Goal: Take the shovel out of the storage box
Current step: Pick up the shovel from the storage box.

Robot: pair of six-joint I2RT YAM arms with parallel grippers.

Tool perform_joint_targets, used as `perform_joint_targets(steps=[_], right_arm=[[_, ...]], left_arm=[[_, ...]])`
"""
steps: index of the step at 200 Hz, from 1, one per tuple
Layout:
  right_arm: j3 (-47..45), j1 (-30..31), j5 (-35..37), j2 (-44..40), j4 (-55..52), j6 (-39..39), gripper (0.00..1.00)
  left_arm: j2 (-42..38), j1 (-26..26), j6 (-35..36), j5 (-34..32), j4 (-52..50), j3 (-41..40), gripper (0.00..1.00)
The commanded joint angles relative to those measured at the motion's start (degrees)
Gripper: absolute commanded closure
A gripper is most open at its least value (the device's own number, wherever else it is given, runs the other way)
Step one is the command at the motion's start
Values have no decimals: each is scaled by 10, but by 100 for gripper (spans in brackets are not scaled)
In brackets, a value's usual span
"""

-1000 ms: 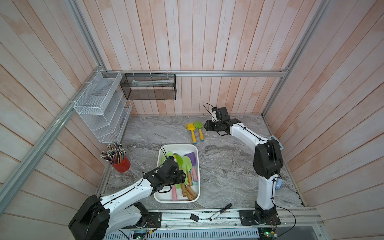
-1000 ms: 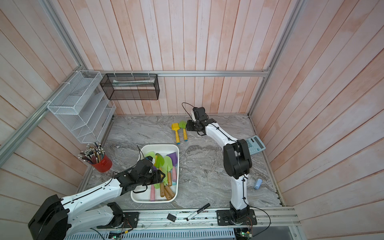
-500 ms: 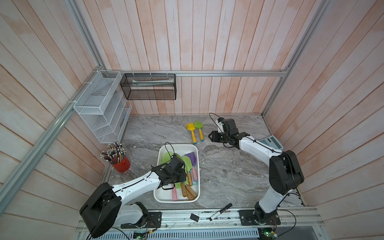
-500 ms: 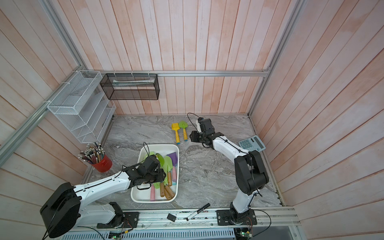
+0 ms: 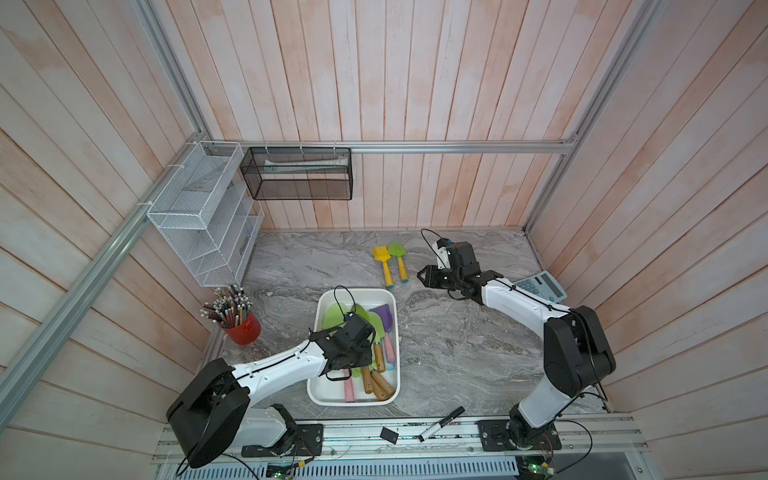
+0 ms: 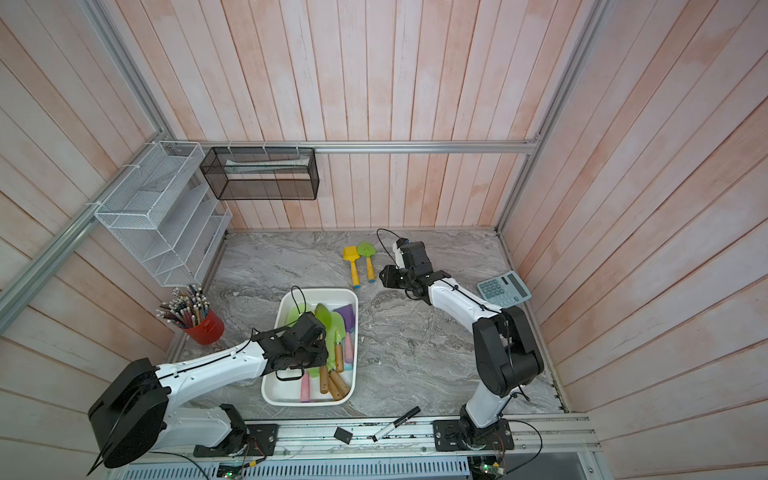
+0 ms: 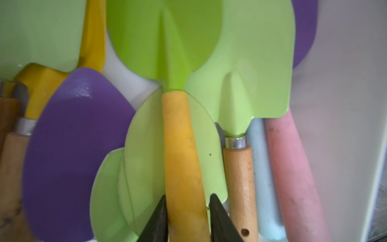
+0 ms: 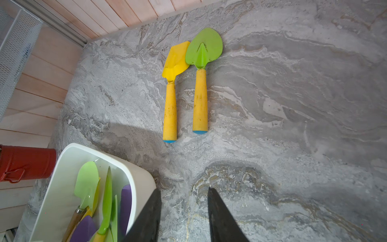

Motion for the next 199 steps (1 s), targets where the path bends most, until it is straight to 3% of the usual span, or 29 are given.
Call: perform_joint_targets(steps=[1, 33, 102, 155, 199], right_arm=[[-11, 3, -7, -21, 13, 5, 62], [-18, 5, -10, -30, 17, 8, 63], [-63, 24, -30, -92, 24, 10, 61], [-134, 39, -161, -161, 111, 66, 48], [-197, 66, -304, -181, 271, 157, 42]], left_arm=[[-16, -3, -2, -7, -9, 16, 72], [-37, -3, -7, -3, -3, 10, 82], [-154, 9, -8, 65, 75, -33, 86], [-259, 71, -4, 183, 189, -80, 87], [-304, 100, -30, 257, 292, -115, 87]])
